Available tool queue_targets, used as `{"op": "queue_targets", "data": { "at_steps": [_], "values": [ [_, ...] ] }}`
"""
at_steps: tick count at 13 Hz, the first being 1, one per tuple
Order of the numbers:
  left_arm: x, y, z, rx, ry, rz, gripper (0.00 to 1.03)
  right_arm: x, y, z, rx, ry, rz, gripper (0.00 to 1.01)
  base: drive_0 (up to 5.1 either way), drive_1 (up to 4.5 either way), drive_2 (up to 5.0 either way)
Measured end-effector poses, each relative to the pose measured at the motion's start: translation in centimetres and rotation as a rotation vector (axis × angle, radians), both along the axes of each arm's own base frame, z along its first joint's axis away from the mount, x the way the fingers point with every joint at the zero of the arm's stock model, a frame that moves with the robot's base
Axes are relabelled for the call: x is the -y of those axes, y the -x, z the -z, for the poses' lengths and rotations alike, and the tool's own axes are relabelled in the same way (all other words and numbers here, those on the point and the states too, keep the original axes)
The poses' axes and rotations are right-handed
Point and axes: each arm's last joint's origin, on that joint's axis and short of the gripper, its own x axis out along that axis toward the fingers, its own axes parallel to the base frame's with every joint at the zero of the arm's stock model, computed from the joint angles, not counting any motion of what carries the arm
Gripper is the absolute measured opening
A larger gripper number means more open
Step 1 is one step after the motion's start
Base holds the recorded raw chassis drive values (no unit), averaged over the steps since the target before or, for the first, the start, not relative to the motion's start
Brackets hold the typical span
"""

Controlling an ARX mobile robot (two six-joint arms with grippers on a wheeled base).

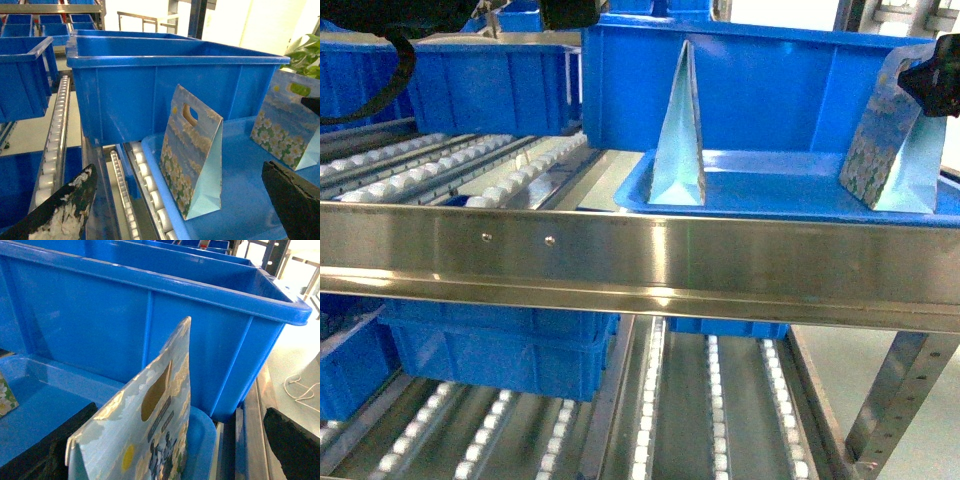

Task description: Move flower gift bag to table near conveyor

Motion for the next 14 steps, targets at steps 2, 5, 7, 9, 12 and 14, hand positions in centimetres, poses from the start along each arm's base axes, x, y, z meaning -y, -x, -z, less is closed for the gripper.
{"op": "queue_targets", "data": {
  "at_steps": [2,5,7,9,12,14],
  "values": [
    [0.0,0.0,0.0,0.0,0.0,0.0,0.98,-0.4,0.0,0.0,0.001,0.002,-0.01,0.98,0.0,0.0,0.0],
    [0.0,0.0,0.0,0.0,0.0,0.0,0.98,-0.8,0.4,0.2,0.045,0.047,-0.05,0.97,0.0,0.0,0.0],
    [0.0,0.0,0.0,0.0,0.0,0.0,0.98,-0.8,0.4,0.2,0.046,0.05,-0.051,0.74,0.0,0.0,0.0],
    [0.0,0.0,0.0,0.0,0.0,0.0,0.98,-0.8,0.4,0.2,0.047,0.05,-0.053,0.5,0.0,0.0,0.0],
    [0.0,0.0,0.0,0.0,0.0,0.0,0.98,-1.0,0.4,0.2,0.046,0.05,-0.057,0.12,0.0,0.0,0.0],
    [0.0,0.0,0.0,0.0,0.0,0.001,0.98,-1.1,1.4,-2.0,0.137,0.014,-0.059,0.02,0.0,0.0,0.0]
  ]
}}
